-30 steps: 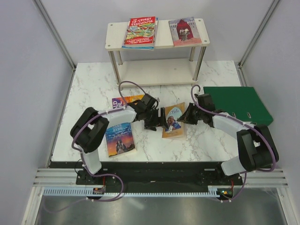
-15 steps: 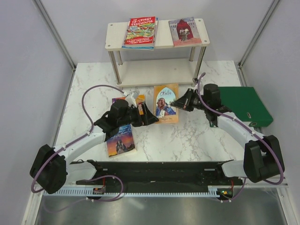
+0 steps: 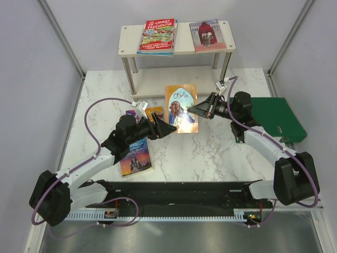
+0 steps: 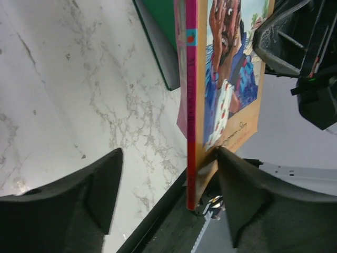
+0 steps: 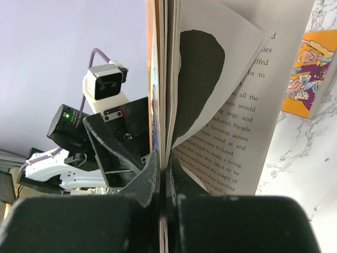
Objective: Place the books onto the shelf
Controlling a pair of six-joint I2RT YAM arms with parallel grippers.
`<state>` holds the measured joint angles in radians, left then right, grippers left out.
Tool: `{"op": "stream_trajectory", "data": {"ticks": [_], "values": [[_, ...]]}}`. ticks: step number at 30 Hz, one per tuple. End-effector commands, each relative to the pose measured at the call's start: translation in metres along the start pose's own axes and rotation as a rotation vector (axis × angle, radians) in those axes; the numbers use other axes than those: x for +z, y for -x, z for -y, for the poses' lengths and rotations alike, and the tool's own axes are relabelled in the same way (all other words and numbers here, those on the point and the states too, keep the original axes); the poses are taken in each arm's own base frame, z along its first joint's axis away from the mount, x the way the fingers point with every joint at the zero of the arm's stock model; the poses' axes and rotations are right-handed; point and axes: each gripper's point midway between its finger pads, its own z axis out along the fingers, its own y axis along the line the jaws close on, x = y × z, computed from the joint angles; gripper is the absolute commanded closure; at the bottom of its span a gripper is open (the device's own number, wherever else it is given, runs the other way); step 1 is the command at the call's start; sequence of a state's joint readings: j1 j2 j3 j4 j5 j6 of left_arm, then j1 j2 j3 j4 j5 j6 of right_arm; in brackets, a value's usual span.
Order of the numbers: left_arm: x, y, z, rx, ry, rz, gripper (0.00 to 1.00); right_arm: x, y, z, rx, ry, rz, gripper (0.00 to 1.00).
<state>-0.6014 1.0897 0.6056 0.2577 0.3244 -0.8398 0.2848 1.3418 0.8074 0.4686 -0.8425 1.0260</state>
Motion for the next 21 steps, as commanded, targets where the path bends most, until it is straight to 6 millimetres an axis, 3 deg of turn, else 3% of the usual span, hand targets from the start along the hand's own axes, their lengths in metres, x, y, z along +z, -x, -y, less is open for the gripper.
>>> {"op": "stream_trajectory", "data": {"ticks": [1, 5, 6, 8, 9, 11, 15, 17, 18, 20, 21], "values": [[0.007, 0.015, 0.027, -0.034, -0.131, 0.049, 0.33, -0.003, 0.004, -0.019, -0.049, 0.076, 0.009, 1.0], [0.004, 0.019, 0.033, -0.035, -0.147, 0.068, 0.52, -0.003, 0.004, -0.019, -0.044, 0.079, 0.013, 1.0], [0.003, 0.019, 0.033, -0.036, -0.148, 0.067, 0.64, -0.003, 0.004, -0.019, -0.041, 0.077, 0.014, 1.0], [0.002, 0.018, 0.034, -0.048, -0.148, 0.062, 0.76, -0.002, 0.005, -0.017, -0.04, 0.074, 0.019, 1.0], [0.002, 0.017, 0.033, -0.053, -0.146, 0.059, 0.88, -0.002, 0.005, -0.017, -0.037, 0.074, 0.019, 1.0], [0.001, 0.017, 0.033, -0.064, -0.145, 0.06, 0.97, -0.002, 0.005, -0.017, -0.037, 0.075, 0.021, 1.0], [-0.003, 0.017, 0.032, -0.074, -0.128, 0.061, 0.98, -0.002, 0.005, -0.016, -0.034, 0.072, 0.021, 0.98], [-0.004, 0.019, 0.033, -0.07, -0.116, 0.068, 0.98, -0.001, 0.005, -0.013, -0.036, 0.052, 0.025, 0.84], [-0.007, 0.026, 0.04, -0.051, -0.126, 0.081, 0.98, -0.001, 0.006, -0.008, -0.035, 0.031, 0.029, 0.66], [-0.009, 0.028, 0.039, -0.042, -0.088, 0.068, 0.98, -0.003, 0.006, 0.005, -0.055, -0.042, 0.036, 0.51], [-0.012, 0.042, 0.054, -0.019, -0.101, 0.088, 0.98, -0.004, 0.004, 0.01, -0.063, -0.066, 0.034, 0.42]]}}
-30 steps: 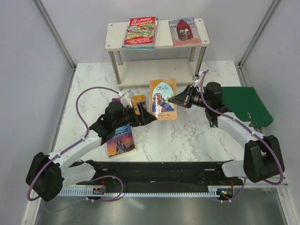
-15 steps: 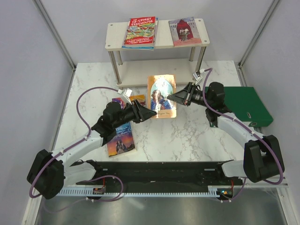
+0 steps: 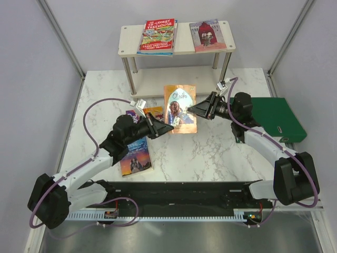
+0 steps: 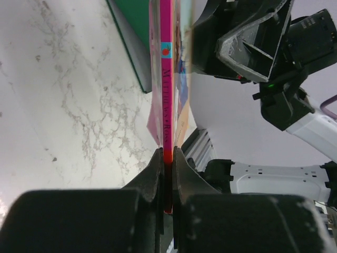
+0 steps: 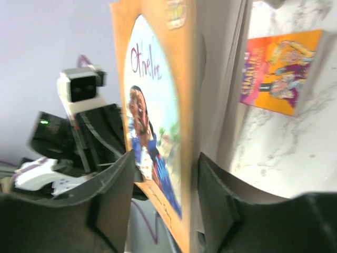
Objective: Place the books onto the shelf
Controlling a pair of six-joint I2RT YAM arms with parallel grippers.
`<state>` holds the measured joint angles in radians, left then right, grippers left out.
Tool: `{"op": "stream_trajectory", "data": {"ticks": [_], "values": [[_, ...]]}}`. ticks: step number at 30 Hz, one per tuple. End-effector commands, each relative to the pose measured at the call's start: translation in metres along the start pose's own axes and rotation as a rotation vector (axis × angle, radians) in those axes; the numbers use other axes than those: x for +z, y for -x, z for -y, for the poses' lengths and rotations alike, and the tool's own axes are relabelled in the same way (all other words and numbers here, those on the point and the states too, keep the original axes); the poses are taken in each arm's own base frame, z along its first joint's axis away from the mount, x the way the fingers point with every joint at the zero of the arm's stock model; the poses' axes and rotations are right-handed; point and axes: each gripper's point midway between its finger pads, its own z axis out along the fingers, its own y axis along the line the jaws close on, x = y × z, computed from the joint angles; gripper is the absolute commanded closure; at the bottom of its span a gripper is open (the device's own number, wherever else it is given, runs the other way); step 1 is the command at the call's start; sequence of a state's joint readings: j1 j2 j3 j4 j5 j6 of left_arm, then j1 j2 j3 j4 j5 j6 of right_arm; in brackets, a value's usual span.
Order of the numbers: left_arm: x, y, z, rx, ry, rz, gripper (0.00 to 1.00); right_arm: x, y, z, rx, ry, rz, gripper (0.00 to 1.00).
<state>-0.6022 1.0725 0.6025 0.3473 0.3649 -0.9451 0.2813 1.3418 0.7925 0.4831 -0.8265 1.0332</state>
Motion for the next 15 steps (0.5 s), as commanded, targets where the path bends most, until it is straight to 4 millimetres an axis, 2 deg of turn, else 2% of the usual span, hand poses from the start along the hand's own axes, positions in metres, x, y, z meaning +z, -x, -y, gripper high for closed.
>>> {"op": "stream_trajectory", "data": {"ticks": [1, 2, 3, 5, 6, 8, 9, 10, 11, 15], "values": [[-0.007, 0.028, 0.025, 0.071, 0.045, 0.028, 0.98, -0.005, -0.002, 0.014, -0.055, -0.096, 0.006, 0.39], [-0.007, 0.035, 0.03, 0.089, 0.058, 0.033, 0.98, -0.008, -0.002, 0.017, -0.091, -0.118, 0.009, 0.37], [-0.009, 0.052, 0.053, 0.119, 0.037, 0.054, 0.98, -0.01, -0.002, 0.022, -0.096, -0.144, 0.017, 0.35], [-0.01, 0.056, 0.053, 0.161, 0.089, 0.004, 0.98, -0.016, -0.008, 0.032, -0.11, -0.19, 0.011, 0.34], [-0.01, 0.077, 0.082, 0.2, 0.049, 0.027, 0.98, -0.017, -0.009, 0.035, -0.114, -0.209, 0.018, 0.33], [-0.007, 0.083, 0.085, 0.231, 0.065, -0.034, 0.98, -0.022, -0.015, 0.041, -0.124, -0.238, 0.009, 0.33], [-0.011, 0.103, 0.112, 0.276, 0.016, -0.007, 0.98, -0.025, -0.017, 0.045, -0.124, -0.258, 0.007, 0.32], [-0.012, 0.107, 0.122, 0.281, -0.011, -0.03, 0.98, -0.027, -0.02, 0.048, -0.125, -0.269, 0.004, 0.32], [-0.011, 0.125, 0.132, 0.29, -0.019, -0.02, 0.98, -0.028, -0.022, 0.05, -0.132, -0.276, 0.001, 0.32], [-0.011, 0.165, 0.152, 0.293, -0.074, -0.037, 0.98, -0.033, -0.034, 0.062, -0.119, -0.304, -0.017, 0.32]]}}
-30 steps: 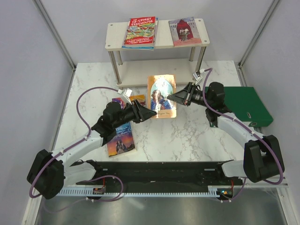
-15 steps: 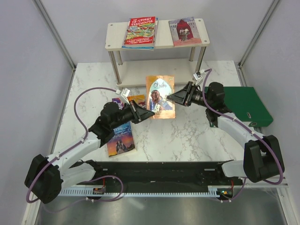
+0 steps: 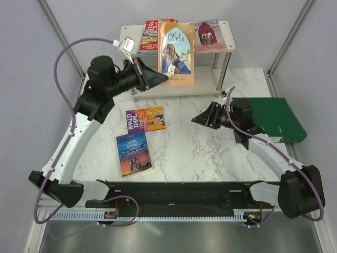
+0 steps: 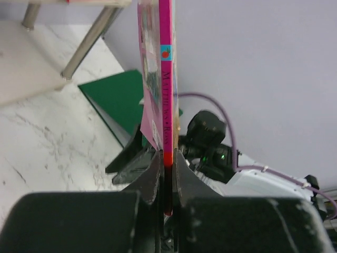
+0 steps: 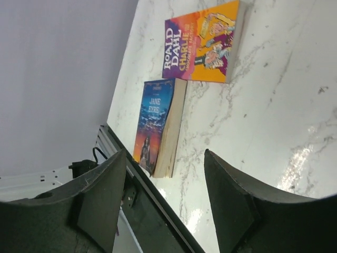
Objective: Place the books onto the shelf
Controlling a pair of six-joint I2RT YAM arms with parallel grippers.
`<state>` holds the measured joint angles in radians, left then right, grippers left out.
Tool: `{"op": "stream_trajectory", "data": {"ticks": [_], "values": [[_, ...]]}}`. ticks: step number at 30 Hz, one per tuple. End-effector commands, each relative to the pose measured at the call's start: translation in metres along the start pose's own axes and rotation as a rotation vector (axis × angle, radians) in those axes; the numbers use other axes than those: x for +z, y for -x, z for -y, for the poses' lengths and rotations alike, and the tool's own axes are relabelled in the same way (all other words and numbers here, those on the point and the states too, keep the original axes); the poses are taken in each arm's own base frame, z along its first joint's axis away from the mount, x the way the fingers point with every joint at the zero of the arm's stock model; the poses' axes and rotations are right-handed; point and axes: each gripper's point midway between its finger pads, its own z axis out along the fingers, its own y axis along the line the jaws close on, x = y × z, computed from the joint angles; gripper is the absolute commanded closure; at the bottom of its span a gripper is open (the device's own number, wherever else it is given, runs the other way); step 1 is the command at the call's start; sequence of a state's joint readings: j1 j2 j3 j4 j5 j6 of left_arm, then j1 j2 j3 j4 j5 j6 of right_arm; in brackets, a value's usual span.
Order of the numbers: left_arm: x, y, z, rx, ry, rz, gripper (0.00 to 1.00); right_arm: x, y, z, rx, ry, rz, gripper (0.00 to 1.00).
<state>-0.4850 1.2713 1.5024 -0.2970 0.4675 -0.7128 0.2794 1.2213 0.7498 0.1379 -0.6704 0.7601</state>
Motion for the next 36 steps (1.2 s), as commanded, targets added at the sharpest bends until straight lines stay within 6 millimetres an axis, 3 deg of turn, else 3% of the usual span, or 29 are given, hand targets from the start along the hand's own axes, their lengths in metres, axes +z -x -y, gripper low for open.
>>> {"op": "stream_trajectory", "data": {"ticks": [1, 2, 4, 5, 6, 7, 8, 9, 10, 11, 12, 14, 19, 22, 25, 36], "values": [[-0.006, 0.031, 0.005, 0.041, -0.079, -0.088, 0.98, -0.004, -0.021, 0.021, -0.024, -0.062, -0.026, 0.32], [0.002, 0.046, 0.005, 0.034, -0.102, -0.089, 0.98, -0.005, -0.024, 0.023, -0.021, -0.066, -0.031, 0.32], [-0.002, 0.062, 0.004, -0.015, -0.156, -0.122, 0.98, -0.006, -0.034, 0.031, -0.016, -0.079, -0.049, 0.32], [-0.003, 0.079, 0.015, -0.001, -0.199, -0.113, 0.98, -0.007, -0.037, 0.033, -0.014, -0.085, -0.051, 0.32], [0.01, 0.081, -0.002, -0.066, -0.202, -0.15, 0.98, -0.007, -0.041, 0.035, -0.013, -0.088, -0.059, 0.32], [0.011, 0.087, -0.006, -0.081, -0.234, -0.179, 0.98, -0.008, -0.047, 0.038, -0.01, -0.096, -0.065, 0.32], [0.008, 0.101, 0.005, -0.08, -0.264, -0.169, 0.98, -0.009, -0.05, 0.041, -0.008, -0.102, -0.068, 0.32], [0.022, 0.105, -0.016, -0.123, -0.255, -0.188, 0.98, -0.009, -0.052, 0.041, -0.01, -0.102, -0.07, 0.31], [0.019, 0.114, -0.021, -0.132, -0.258, -0.183, 0.98, -0.011, -0.057, 0.044, -0.006, -0.109, -0.077, 0.32], [0.015, 0.127, -0.013, -0.122, -0.273, -0.161, 0.98, -0.011, -0.059, 0.045, -0.006, -0.115, -0.079, 0.31], [0.024, 0.13, -0.03, -0.154, -0.261, -0.166, 0.98, -0.013, -0.062, 0.045, -0.006, -0.118, -0.082, 0.31], [0.02, 0.144, -0.036, -0.185, -0.282, -0.158, 0.98, -0.015, -0.069, 0.049, -0.003, -0.131, -0.093, 0.31], [0.022, 0.163, -0.082, -0.257, -0.3, -0.151, 0.98, -0.023, -0.081, 0.056, -0.004, -0.16, -0.101, 0.3], [0.023, 0.171, -0.1, -0.311, -0.307, -0.145, 0.98, -0.027, -0.087, 0.059, -0.001, -0.172, -0.104, 0.28], [0.024, 0.179, -0.099, -0.318, -0.346, -0.15, 0.98, -0.03, -0.093, 0.063, 0.002, -0.182, -0.108, 0.25], [0.039, 0.181, -0.124, -0.421, -0.318, -0.136, 0.97, -0.033, -0.105, 0.073, 0.018, -0.207, -0.123, 0.24]]}}
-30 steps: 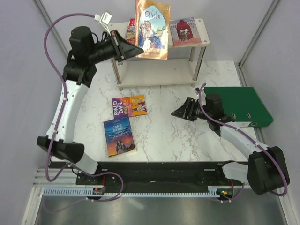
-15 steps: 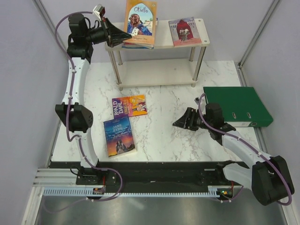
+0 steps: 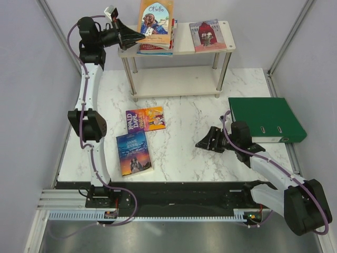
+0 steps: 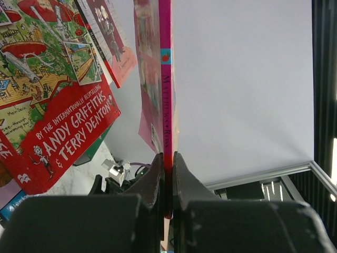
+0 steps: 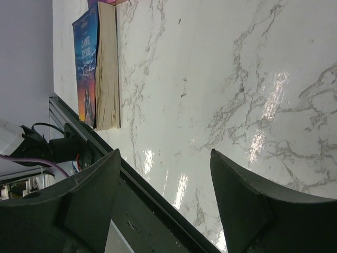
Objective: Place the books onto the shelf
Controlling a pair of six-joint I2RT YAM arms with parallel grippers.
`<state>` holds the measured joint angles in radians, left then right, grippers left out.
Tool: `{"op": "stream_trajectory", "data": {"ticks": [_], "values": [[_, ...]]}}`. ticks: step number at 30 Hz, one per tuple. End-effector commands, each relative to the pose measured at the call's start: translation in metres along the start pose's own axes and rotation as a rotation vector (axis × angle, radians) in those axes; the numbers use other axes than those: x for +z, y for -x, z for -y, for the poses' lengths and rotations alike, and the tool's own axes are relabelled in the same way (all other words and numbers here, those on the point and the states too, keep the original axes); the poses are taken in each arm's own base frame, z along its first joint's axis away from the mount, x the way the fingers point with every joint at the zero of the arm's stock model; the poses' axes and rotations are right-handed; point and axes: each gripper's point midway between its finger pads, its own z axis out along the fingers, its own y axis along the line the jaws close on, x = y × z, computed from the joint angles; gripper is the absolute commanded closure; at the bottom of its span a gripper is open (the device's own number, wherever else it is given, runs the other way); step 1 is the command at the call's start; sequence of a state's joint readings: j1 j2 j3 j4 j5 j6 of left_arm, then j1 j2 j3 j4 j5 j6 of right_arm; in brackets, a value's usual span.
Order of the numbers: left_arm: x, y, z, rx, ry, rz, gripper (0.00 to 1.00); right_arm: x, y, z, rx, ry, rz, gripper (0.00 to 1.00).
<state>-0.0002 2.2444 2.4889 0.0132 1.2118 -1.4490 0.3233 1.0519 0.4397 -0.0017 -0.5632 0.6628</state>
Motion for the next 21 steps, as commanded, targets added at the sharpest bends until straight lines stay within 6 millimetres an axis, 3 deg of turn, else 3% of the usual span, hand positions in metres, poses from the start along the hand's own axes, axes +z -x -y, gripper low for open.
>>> {"op": "stream_trajectory", "data": {"ticks": [1, 11, 21], "values": [[-0.001, -0.004, 0.028, 0.051, -0.037, -0.01, 0.97, -0.001, 0.001, 0.001, -0.028, -0.001, 0.018, 0.23], [0.01, -0.003, 0.004, -0.013, 0.004, 0.003, 0.78, -0.001, -0.001, 0.002, -0.024, -0.001, 0.017, 0.23], [0.014, -0.013, -0.016, -0.06, 0.054, -0.015, 0.67, -0.002, -0.002, 0.003, -0.022, -0.002, 0.019, 0.22]]}}
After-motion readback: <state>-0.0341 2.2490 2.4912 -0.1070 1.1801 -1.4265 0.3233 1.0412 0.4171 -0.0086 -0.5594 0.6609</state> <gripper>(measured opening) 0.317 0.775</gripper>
